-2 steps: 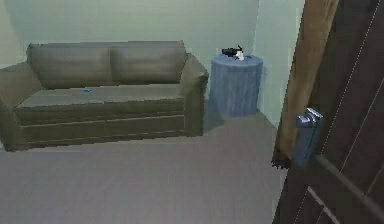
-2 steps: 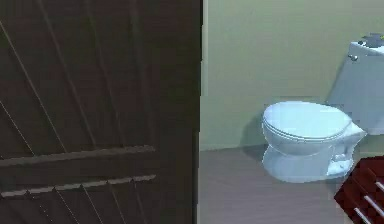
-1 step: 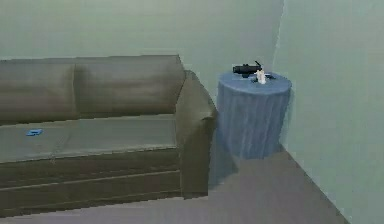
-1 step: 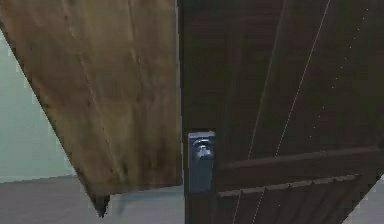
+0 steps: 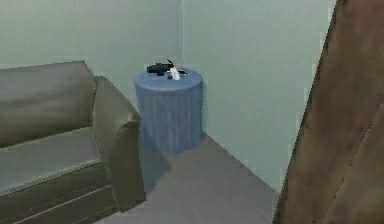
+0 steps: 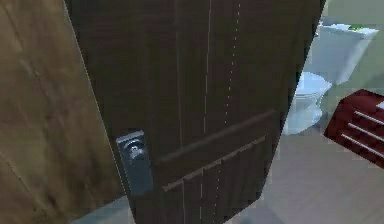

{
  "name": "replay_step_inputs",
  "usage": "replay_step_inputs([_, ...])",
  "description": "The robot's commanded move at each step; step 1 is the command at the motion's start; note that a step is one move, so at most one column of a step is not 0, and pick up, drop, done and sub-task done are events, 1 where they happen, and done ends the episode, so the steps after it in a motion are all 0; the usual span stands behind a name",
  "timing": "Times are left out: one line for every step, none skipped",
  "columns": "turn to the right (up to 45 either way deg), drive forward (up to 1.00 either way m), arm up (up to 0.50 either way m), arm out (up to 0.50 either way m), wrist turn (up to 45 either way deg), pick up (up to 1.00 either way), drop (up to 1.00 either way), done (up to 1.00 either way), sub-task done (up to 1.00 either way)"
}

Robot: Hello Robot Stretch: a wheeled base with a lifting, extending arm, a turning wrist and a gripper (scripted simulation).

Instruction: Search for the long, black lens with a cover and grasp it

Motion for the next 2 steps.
replay_step_inputs([0.0,1.00,0.00,0.00,0.0,0.00,0.00,0.00,0.00])
replay_step_inputs([0.0,0.45,0.00,0.00,0.0,0.00,0.00,0.00,0.00])
